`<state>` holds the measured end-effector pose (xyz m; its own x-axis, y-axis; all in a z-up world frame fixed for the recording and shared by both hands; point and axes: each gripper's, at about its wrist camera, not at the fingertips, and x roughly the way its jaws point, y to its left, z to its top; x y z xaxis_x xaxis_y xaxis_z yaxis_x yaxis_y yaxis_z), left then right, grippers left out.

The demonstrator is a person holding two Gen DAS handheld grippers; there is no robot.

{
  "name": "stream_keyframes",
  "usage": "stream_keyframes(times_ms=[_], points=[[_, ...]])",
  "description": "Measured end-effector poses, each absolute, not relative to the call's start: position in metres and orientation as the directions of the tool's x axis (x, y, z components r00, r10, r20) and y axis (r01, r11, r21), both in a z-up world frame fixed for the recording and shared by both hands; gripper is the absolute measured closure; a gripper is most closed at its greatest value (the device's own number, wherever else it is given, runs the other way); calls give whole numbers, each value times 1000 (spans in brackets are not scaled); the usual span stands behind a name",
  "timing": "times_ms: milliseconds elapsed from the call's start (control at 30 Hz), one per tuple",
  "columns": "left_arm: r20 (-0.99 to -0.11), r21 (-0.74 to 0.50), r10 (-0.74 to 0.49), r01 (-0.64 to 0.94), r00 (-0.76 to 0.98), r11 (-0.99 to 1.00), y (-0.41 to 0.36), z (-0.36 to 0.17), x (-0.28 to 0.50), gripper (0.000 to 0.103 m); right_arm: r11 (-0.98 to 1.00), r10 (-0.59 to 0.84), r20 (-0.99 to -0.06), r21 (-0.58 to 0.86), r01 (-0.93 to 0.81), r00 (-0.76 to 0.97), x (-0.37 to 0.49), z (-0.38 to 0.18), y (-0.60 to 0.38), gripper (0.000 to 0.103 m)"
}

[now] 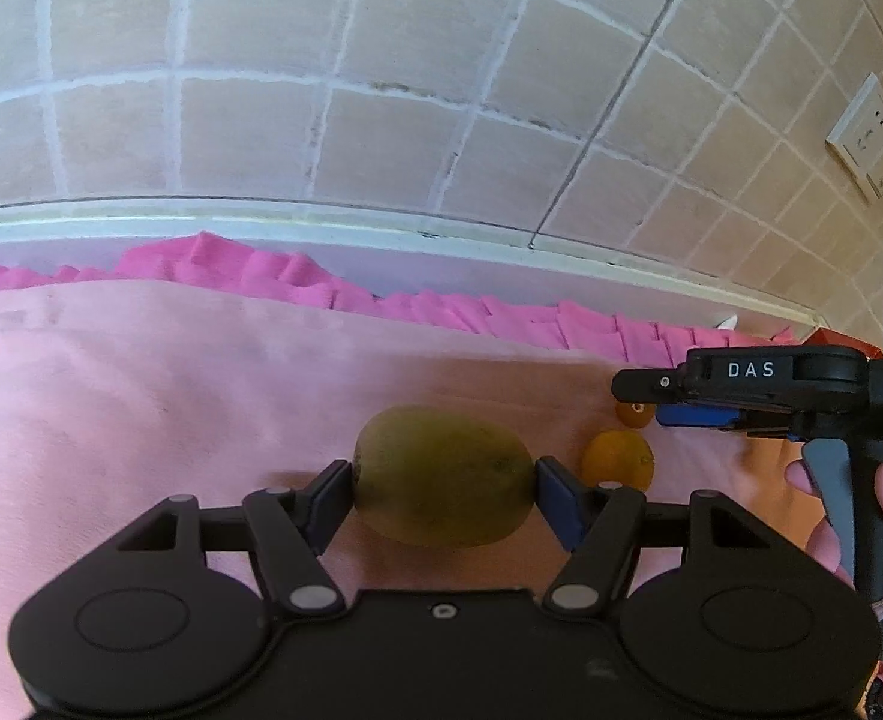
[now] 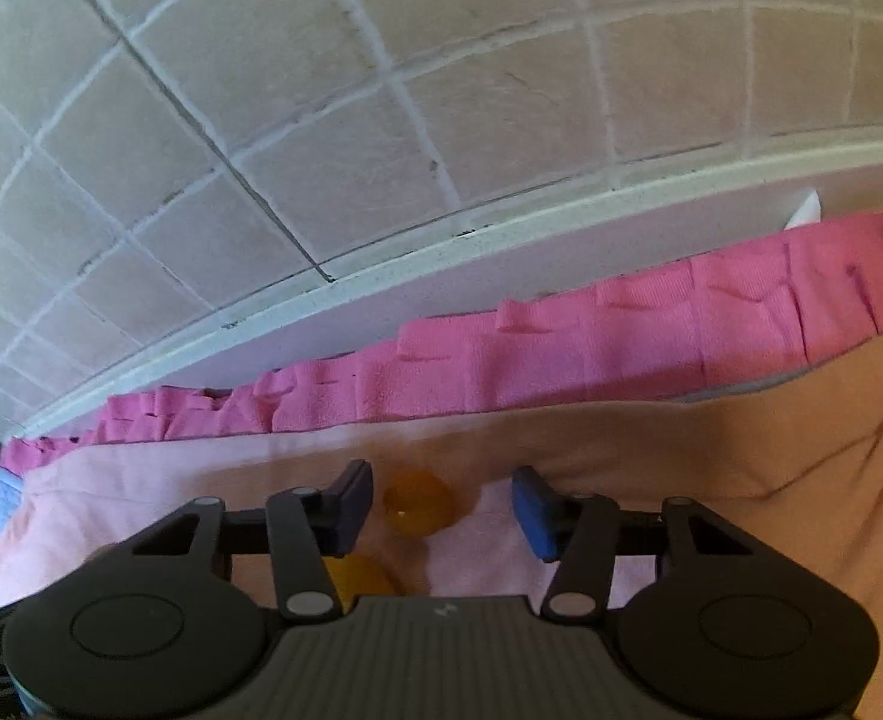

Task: Organize fruits
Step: 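Grasp a kiwi with the left tool while the right tool grasps a tangerine, then carry kiwi and tangerine over the red box and lower them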

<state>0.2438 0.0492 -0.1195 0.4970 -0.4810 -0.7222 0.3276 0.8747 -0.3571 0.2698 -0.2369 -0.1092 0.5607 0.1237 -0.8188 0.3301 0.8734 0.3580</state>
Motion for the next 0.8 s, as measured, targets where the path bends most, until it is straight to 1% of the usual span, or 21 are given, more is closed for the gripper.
stream_keyframes(times_ms=[33,67,233,333,400,433,567,667,800], points=[[-721,-357,-482,328,498,874,49,-119,243,24,877,122,-815,355,323,567,269,-107,-235,61],[-719,-359,-484,331,498,873,50,-119,243,24,881,118,-812,351,317,571,268,-105,-234,64],[-718,-366,-491,333,493,869,49,-119,243,24,902,129,-822,329,278,555,274,-108,-225,64],[-719,-367,-494,337,489,867,48,-119,244,24,915,104,-829,295,273,549,276,-114,-220,65],[-720,-364,-493,339,488,868,48,-119,244,24,928,79,-832,263,264,549,276,-113,-216,72],[-719,-365,-493,339,489,867,48,-119,243,24,933,72,-832,252,258,550,276,-112,-215,78],[-714,-364,-499,348,492,864,48,-115,243,24,907,119,-805,327,267,581,264,-102,-227,78],[-698,-350,-506,376,506,858,45,-100,237,24,894,115,-777,353,277,619,249,-81,-237,78],[-640,-358,-545,418,541,835,41,-65,224,24,883,83,-726,371,287,683,213,-40,-254,78]])
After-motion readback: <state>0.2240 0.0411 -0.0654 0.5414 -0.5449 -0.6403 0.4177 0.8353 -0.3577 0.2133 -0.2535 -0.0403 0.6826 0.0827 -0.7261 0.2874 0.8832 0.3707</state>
